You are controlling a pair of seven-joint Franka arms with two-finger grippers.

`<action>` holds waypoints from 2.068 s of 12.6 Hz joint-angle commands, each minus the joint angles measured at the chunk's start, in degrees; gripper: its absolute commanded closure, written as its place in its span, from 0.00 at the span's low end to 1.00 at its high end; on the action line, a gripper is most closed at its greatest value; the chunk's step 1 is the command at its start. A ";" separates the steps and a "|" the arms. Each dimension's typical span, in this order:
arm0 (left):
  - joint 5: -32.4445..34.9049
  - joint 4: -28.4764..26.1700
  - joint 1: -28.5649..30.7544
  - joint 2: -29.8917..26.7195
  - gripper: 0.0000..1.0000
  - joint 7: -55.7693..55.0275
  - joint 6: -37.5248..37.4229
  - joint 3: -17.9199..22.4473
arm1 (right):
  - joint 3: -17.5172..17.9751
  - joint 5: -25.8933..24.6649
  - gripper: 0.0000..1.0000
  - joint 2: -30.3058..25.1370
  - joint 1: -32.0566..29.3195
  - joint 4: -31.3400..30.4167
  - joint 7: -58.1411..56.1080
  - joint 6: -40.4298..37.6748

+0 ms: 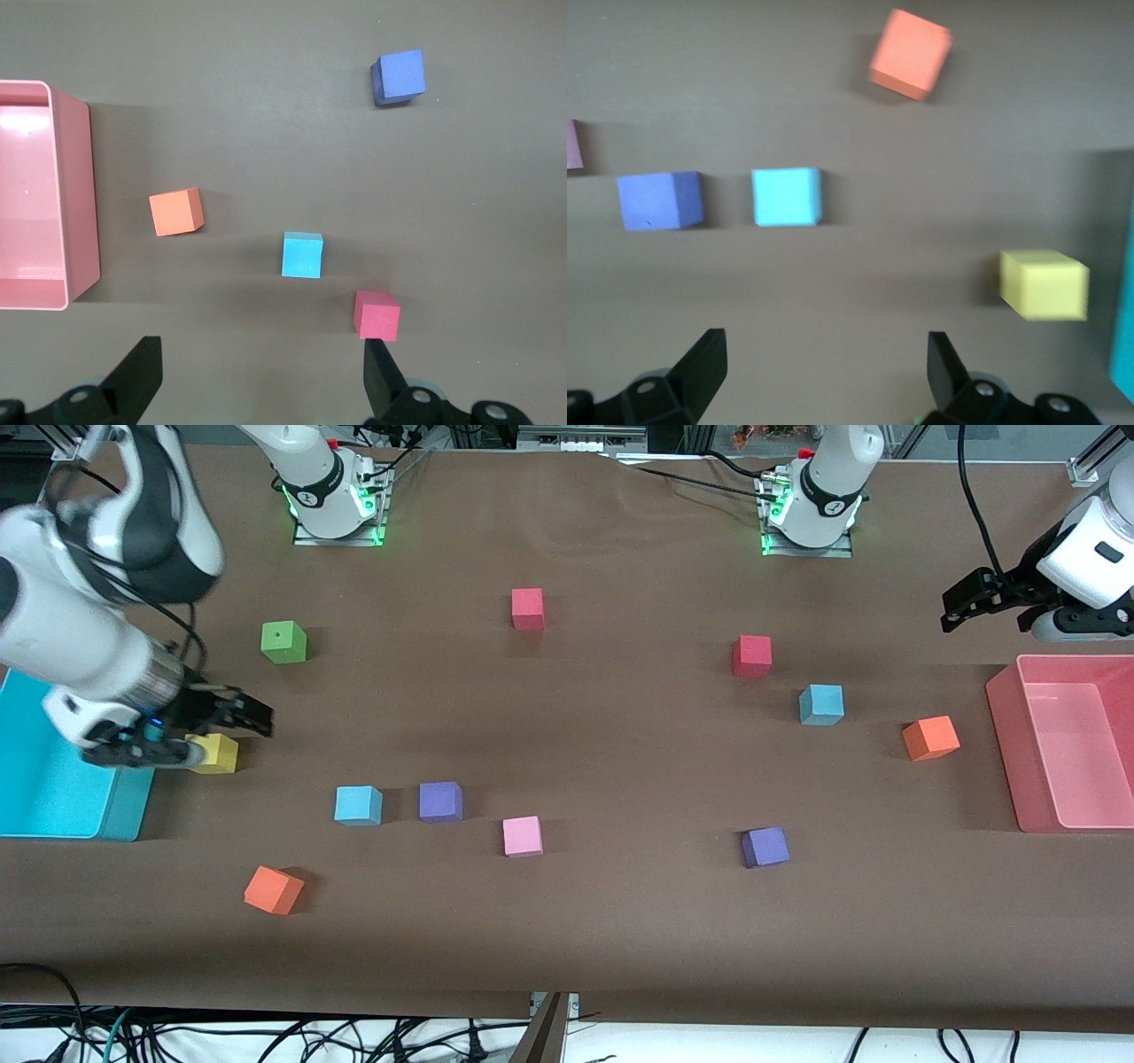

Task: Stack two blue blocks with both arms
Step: 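Move the right gripper down over the cyan cube beside the purple cube, then close the right gripper on the cyan cube and lift it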

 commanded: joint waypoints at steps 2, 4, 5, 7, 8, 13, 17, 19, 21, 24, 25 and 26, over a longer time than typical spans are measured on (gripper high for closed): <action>1.48 1.01 -0.17 0.32 0.00 -0.14 -1.03 0.02 | 0.11 -0.44 0.00 9.87 2.96 4.46 0.45 4.39; 1.39 1.01 -0.17 0.32 0.00 -0.14 -1.03 0.02 | 0.11 -0.44 0.00 13.57 3.40 4.37 0.45 9.92; 1.39 1.01 -0.17 0.32 0.00 -0.22 -1.12 0.02 | 0.11 -0.70 0.00 15.59 3.40 4.37 0.36 12.04; 1.39 1.10 -0.17 0.40 0.00 -0.14 -1.29 0.02 | 0.11 -0.88 0.00 19.37 4.28 4.11 0.36 16.78; 1.39 1.10 -0.17 0.40 0.00 -0.14 -1.29 0.02 | 0.11 -0.97 0.00 20.69 4.28 3.67 0.10 19.15; 1.39 1.10 -0.26 0.49 0.00 -0.14 -1.29 0.02 | 0.11 -3.67 0.01 24.66 4.54 1.92 -0.52 24.86; 1.39 1.27 -0.52 0.93 0.00 -0.14 -1.38 0.46 | 0.11 -4.22 0.73 24.92 4.54 1.21 -0.69 26.83; 1.39 1.27 -0.52 0.93 0.00 -0.14 -1.38 0.46 | 0.11 -4.22 0.74 22.57 4.63 1.82 -0.61 22.20; 1.39 1.27 -0.52 0.93 0.00 -0.14 -1.38 0.46 | 0.19 -3.78 0.74 17.13 5.33 1.91 -0.08 13.68; 1.39 1.27 -0.52 0.93 0.00 -0.14 -1.47 0.46 | 5.88 -3.60 0.74 11.40 6.04 2.00 7.96 1.63; 1.39 1.27 -0.52 1.11 0.00 -0.14 -1.38 0.46 | 9.21 -3.60 0.74 11.13 6.21 2.00 12.53 1.16; 1.39 1.27 -0.52 0.93 0.00 -0.14 -1.47 0.46 | 10.90 -3.69 0.74 11.47 8.04 2.17 18.23 1.33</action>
